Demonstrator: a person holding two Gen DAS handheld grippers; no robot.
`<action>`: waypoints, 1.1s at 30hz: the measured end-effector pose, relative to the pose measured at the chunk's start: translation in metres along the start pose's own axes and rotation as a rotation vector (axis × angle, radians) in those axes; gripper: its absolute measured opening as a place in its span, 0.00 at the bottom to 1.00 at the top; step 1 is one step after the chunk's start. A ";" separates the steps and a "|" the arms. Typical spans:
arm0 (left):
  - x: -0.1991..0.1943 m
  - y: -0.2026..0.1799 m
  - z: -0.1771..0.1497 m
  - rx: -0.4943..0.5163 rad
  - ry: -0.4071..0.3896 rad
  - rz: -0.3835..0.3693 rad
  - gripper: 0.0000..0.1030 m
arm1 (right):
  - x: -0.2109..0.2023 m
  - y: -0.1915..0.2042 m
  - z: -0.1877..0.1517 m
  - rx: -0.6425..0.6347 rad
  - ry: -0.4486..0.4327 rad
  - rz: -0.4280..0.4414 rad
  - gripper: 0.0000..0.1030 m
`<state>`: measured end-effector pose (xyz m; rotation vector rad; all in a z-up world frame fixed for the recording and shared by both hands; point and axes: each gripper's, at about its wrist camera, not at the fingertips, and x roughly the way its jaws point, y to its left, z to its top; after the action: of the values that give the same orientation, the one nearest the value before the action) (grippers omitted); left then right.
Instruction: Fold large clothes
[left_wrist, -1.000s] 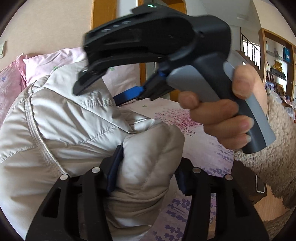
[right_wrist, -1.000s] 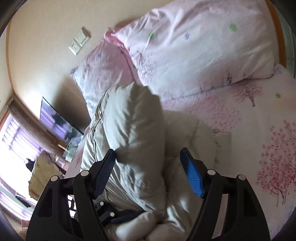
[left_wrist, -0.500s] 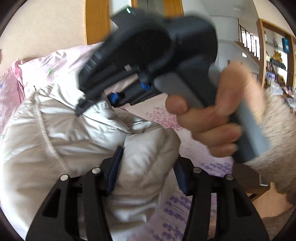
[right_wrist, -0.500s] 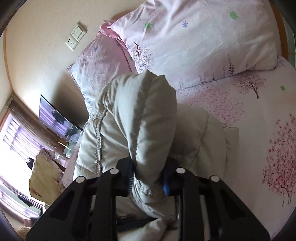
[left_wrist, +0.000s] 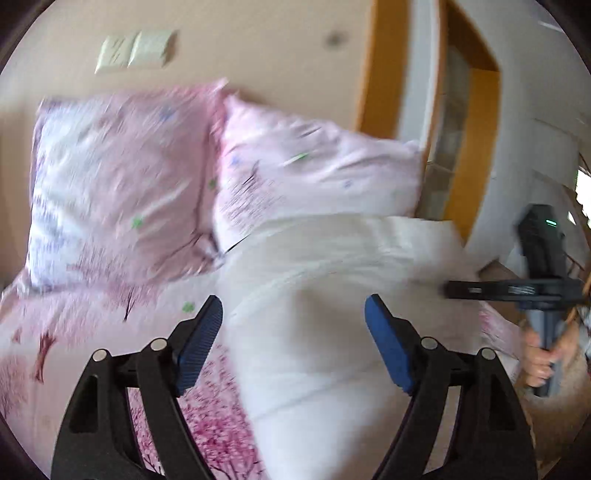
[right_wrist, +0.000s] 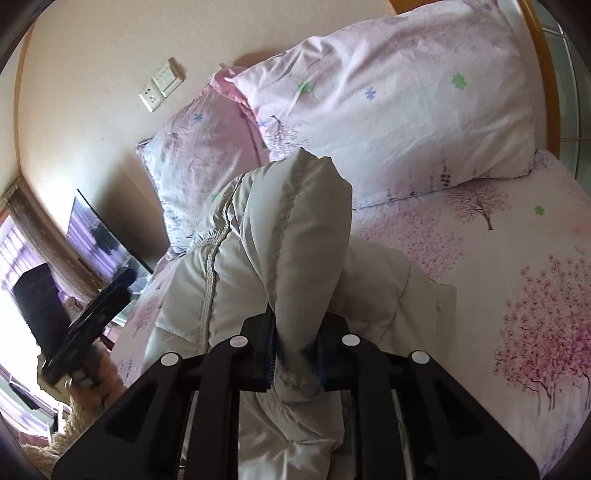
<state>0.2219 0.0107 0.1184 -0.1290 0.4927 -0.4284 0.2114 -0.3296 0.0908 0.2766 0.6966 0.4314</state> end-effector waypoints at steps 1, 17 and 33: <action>0.006 0.004 -0.002 -0.019 0.016 -0.002 0.77 | 0.000 -0.004 -0.001 0.009 0.003 -0.005 0.16; 0.045 -0.010 -0.022 0.086 0.143 0.078 0.81 | 0.043 -0.071 -0.011 0.197 0.149 0.026 0.24; 0.066 -0.025 -0.038 0.167 0.222 0.117 0.81 | -0.026 -0.045 -0.005 0.111 -0.069 -0.143 0.52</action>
<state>0.2466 -0.0408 0.0627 0.1098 0.6767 -0.3688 0.2036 -0.3811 0.0845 0.3423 0.6690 0.2467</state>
